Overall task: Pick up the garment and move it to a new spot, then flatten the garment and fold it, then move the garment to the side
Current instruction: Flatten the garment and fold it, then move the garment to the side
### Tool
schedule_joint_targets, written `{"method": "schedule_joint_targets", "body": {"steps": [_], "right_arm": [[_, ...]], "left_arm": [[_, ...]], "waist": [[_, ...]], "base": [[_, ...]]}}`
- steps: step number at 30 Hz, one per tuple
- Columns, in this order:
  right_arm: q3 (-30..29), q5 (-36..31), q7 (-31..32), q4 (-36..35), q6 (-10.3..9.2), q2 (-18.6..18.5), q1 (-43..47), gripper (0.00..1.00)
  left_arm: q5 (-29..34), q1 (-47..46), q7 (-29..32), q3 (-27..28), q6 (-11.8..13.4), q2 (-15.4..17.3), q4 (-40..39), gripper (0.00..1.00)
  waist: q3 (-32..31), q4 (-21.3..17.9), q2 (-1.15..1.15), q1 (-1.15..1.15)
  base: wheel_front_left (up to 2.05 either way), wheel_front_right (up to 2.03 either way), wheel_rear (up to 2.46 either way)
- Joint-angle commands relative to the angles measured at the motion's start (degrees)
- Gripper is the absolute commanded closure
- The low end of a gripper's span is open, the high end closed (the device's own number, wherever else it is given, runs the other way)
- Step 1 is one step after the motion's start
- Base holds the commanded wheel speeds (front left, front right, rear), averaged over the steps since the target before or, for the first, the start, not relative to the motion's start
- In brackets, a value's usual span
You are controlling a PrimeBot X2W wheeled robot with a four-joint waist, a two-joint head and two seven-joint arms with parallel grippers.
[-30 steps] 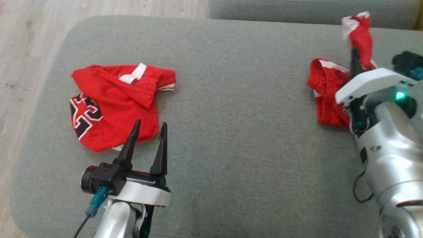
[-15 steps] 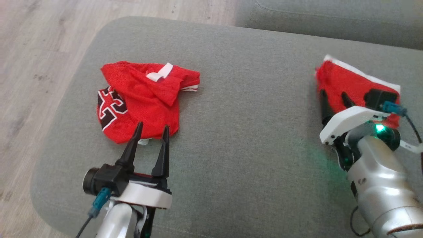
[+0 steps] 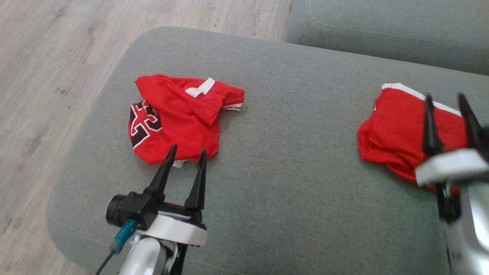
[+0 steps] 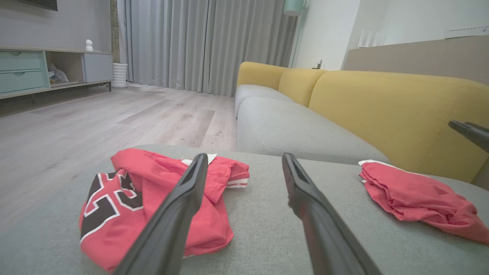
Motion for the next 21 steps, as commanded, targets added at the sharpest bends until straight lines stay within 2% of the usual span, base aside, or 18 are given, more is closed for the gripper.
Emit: {"method": "schedule_joint_targets", "body": {"steps": [1, 5, 8, 15, 21], "right_arm": [[0.18, -1.72, -0.60, -4.31, -0.04, 0.71, 1.96, 0.00], [-6.59, -4.93, -0.61, -16.87, -0.04, 3.98, 11.68, 0.00], [-10.04, -4.47, -0.61, -21.68, -0.04, 6.11, 16.37, 0.00], [-9.18, -4.51, -0.62, -22.34, -0.04, 7.76, 18.73, 0.00], [-5.15, -3.80, -0.62, -21.20, -0.04, 8.00, 18.92, 0.00]], "left_arm": [[-0.61, -3.24, -0.29, 1.30, 0.30, 0.24, -2.26, 0.00], [-0.89, -3.75, -0.29, 0.31, 0.45, 0.24, -2.63, 0.00], [-0.76, -4.11, -0.29, 0.55, 0.68, 0.24, -2.69, 0.00], [-0.61, -2.86, -0.29, 2.62, 1.26, 0.24, -4.02, 0.00], [0.36, -0.65, -0.29, 4.34, 1.52, 0.24, -5.10, 0.00]], "waist": [[0.07, -0.08, 0.00, 0.00], [0.12, -0.21, 0.00, 0.00], [0.25, -1.34, 0.00, 0.00], [0.29, -6.41, 0.00, 0.00], [1.01, -11.57, 0.00, 0.00]], "base": [[0.00, 0.00, 0.00], [0.00, 0.00, 0.00], [0.00, 0.00, 0.00], [0.00, 0.00, 0.00], [0.00, 0.00, 0.00]]}}
